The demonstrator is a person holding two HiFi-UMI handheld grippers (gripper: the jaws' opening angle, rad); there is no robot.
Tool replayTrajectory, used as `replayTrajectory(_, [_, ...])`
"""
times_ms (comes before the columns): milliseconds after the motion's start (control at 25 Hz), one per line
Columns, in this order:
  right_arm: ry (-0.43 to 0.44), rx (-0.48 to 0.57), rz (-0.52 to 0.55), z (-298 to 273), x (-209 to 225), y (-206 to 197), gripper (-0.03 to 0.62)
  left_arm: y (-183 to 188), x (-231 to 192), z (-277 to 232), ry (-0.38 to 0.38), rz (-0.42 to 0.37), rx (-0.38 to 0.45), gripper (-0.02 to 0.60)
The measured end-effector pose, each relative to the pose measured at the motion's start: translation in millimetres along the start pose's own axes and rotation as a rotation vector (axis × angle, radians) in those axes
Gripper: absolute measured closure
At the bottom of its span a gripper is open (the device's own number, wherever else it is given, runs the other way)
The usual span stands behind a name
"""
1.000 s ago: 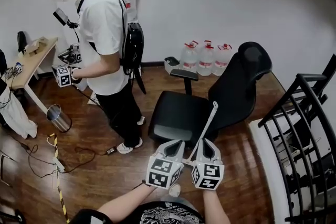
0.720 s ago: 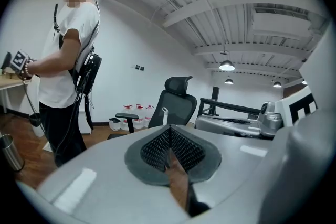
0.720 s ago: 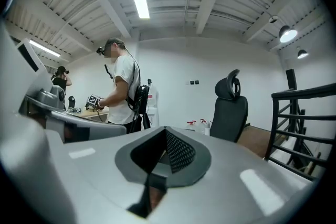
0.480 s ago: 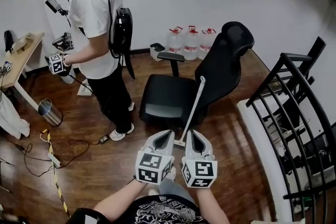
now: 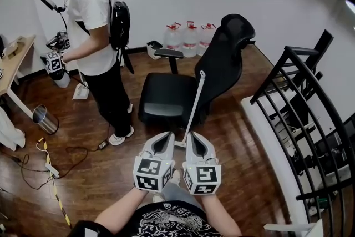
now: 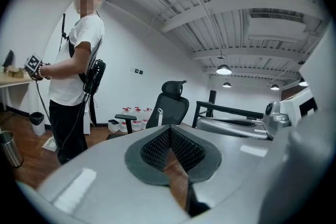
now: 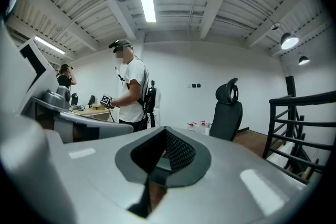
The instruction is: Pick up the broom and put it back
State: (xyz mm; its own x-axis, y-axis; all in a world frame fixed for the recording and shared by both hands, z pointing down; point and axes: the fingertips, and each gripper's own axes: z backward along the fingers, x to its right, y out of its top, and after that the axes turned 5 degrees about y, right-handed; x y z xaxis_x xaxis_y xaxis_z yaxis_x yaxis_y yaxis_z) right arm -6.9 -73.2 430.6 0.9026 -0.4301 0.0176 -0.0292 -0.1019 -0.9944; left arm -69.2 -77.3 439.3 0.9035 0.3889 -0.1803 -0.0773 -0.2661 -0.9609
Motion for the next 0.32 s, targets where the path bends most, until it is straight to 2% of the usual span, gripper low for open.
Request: replayTrajectory(320, [0.004, 0.001, -0.004, -2.6, -6.5, -1.4, 0.594, -1.1, -3.5, 2.9, -0.005, 0.007, -0.006, 0.577])
